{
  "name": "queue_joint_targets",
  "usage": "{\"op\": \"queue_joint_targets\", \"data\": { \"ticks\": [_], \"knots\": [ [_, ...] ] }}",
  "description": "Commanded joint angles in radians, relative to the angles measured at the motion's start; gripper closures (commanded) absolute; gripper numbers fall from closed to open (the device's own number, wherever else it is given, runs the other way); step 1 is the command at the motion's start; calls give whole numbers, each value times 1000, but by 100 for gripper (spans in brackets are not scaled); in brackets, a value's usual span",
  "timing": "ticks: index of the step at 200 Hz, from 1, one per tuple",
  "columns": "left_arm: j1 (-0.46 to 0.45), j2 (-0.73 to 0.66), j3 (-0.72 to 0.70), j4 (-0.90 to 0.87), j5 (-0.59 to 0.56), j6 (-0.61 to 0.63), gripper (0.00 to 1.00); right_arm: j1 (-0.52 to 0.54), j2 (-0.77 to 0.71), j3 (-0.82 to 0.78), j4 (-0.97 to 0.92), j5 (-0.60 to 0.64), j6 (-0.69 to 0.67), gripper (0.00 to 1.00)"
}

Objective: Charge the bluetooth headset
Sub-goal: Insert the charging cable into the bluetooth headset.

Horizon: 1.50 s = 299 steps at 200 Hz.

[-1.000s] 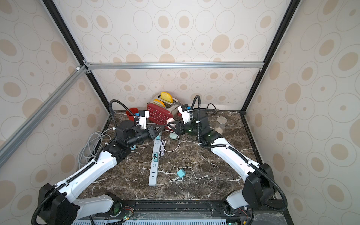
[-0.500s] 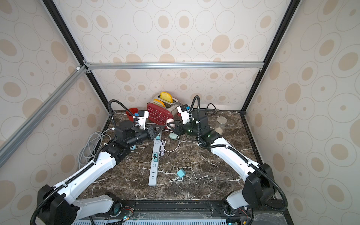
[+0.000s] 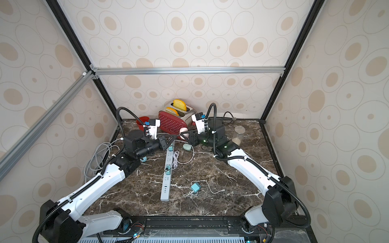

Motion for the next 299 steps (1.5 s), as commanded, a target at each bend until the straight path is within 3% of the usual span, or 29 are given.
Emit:
{"op": "queue_joint_targets", "data": {
  "ticks": [1, 185, 299],
  "knots": [
    [-4, -22, 36, 2, -12, 16, 100, 15, -31, -5, 44, -57, 15, 83],
    [4, -45, 25, 10, 3, 0, 100, -36, -49, -50, 117, -119, 71, 85],
    [4, -34, 39, -10, 13, 18, 100, -13, -49, -37, 102, -104, 54, 85]
  ]
}}
